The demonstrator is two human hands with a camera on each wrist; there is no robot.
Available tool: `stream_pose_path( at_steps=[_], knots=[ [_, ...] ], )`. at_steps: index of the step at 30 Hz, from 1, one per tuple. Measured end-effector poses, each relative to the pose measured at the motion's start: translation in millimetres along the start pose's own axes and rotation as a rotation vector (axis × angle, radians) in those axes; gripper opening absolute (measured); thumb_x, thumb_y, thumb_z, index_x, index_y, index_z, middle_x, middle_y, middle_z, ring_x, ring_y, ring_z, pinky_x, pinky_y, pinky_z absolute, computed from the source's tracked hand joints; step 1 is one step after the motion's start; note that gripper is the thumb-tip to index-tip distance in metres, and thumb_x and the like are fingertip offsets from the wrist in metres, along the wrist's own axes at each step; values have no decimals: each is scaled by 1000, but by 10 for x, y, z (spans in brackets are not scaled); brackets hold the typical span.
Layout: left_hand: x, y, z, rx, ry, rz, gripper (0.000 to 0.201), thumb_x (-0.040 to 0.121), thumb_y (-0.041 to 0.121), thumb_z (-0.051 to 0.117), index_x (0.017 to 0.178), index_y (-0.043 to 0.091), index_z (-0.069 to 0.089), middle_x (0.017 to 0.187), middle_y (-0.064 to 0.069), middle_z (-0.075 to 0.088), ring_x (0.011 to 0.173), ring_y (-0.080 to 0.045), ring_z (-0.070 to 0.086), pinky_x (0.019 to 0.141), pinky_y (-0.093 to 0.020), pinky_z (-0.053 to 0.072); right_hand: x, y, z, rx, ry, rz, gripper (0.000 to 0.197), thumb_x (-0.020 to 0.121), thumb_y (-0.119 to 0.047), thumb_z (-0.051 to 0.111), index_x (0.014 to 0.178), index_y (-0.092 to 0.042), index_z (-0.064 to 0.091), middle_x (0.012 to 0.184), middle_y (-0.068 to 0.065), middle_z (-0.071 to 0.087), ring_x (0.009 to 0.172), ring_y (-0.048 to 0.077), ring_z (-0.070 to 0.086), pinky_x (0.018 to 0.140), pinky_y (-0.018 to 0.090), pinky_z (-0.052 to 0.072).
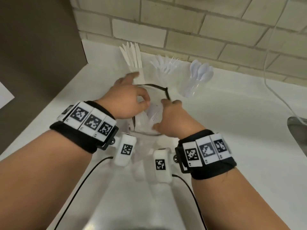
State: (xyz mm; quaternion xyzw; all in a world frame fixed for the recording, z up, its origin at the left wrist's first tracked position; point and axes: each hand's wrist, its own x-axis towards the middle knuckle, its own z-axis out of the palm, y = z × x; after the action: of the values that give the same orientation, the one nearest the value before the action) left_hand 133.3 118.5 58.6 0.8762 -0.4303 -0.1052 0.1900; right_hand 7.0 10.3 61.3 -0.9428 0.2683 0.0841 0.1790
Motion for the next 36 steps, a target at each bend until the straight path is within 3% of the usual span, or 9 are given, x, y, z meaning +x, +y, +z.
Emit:
stream_pose_path(
  at_steps=[5, 9, 12, 15, 18, 21, 27, 32, 36],
  knots=[
    [103, -121, 157, -19, -126, -276, 66, 79, 12, 66, 137, 5, 37, 132, -15, 46, 112, -29, 53, 87, -31, 46, 80, 198, 68, 141, -11, -97, 73, 80, 7, 51, 147, -19, 35, 154, 6, 21, 133, 23, 43, 101, 18, 33],
    [45, -129, 325, -492, 52, -489, 71, 76, 7, 72, 138, 3, 38, 124, -8, 50, 103, -23, 51, 89, -31, 47, 140, 329, 15, 185, 301, 115, 45, 90, -21, 56, 134, -30, 50, 151, 9, 23, 114, 26, 55, 90, 27, 41],
    [24, -62, 448, -831, 177, -518, 57, 76, 5, 71, 127, 14, 47, 121, -5, 51, 106, -25, 57, 86, -38, 54, 201, 255, 31, 309, 148, 129, 59, 90, -19, 56, 145, -16, 34, 135, 13, 46, 107, 22, 55, 82, 30, 47],
    [6, 45, 356, -1496, 252, -619, 37, 80, -16, 39, 101, 12, 51, 109, -17, 55, 93, -31, 61, 71, -37, 55, 230, 205, 125, 988, 151, 164, 54, 85, 11, 42, 136, -6, 47, 124, 15, 56, 105, 32, 61, 79, 34, 52],
    [-1, -84, 303, -2111, 37, -629, 55, 74, -11, 32, 123, 1, 54, 122, -22, 60, 107, -37, 62, 85, -50, 55, 266, 270, 172, 1712, 31, 335, 54, 82, 21, 27, 128, 8, 51, 122, 26, 60, 110, 43, 60, 74, 41, 53],
    [-28, -117, 331, -1926, -126, -607, 42, 89, 13, 53, 130, 4, 54, 127, -15, 62, 110, -29, 64, 89, -45, 54, 246, 343, 169, 1745, -108, 358, 56, 71, 16, 33, 117, 0, 61, 112, 21, 63, 98, 38, 62, 71, 42, 56],
    [45, -35, 400, -1663, -102, -577, 38, 98, 28, 47, 125, 3, 58, 122, -15, 65, 109, -29, 64, 85, -40, 54, 302, 284, 167, 911, 42, 184, 28, 86, -23, 68, 113, -22, 63, 109, 2, 65, 94, 22, 64, 66, 31, 52],
    [67, -151, 309, -1742, -29, -690, 32, 97, 23, 44, 117, 6, 62, 111, -15, 69, 97, -30, 67, 77, -40, 55, 326, 315, 136, 1290, -4, 287, 26, 98, -8, 44, 78, -13, 61, 78, 8, 62, 73, 24, 59, 71, 39, 52],
    [87, -325, 397, -769, 324, -447, 39, 91, 38, 55, 126, 23, 49, 129, -6, 45, 96, -15, 57, 93, -31, 46, 286, 390, 121, 1491, -56, 301, 34, 95, 4, 39, 67, -9, 53, 59, 4, 55, 52, 17, 55, 56, 31, 51]
  ],
)
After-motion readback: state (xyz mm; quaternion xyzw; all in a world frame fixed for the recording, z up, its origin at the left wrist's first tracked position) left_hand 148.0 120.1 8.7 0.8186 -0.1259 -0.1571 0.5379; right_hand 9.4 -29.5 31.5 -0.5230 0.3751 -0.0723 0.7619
